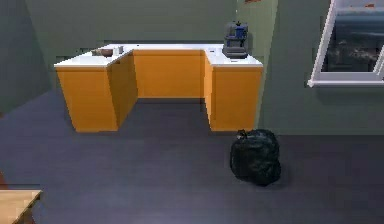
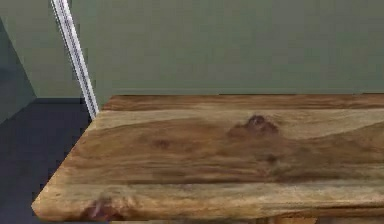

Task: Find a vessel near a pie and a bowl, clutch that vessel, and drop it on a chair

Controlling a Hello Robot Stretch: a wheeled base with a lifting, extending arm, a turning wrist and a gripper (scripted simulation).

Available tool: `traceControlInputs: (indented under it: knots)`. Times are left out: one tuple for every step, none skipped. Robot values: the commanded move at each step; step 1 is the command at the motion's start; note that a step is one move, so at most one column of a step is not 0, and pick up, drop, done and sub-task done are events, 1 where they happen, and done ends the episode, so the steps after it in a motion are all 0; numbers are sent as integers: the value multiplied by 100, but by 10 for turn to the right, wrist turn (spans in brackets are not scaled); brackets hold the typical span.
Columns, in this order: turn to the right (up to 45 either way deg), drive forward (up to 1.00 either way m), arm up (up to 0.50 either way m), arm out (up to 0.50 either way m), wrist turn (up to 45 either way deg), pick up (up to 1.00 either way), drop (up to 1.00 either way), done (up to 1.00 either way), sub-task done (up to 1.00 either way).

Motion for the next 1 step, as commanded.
traceControlInputs:
  knots:
    - [0,30,0,0,0,0,0,0,0]
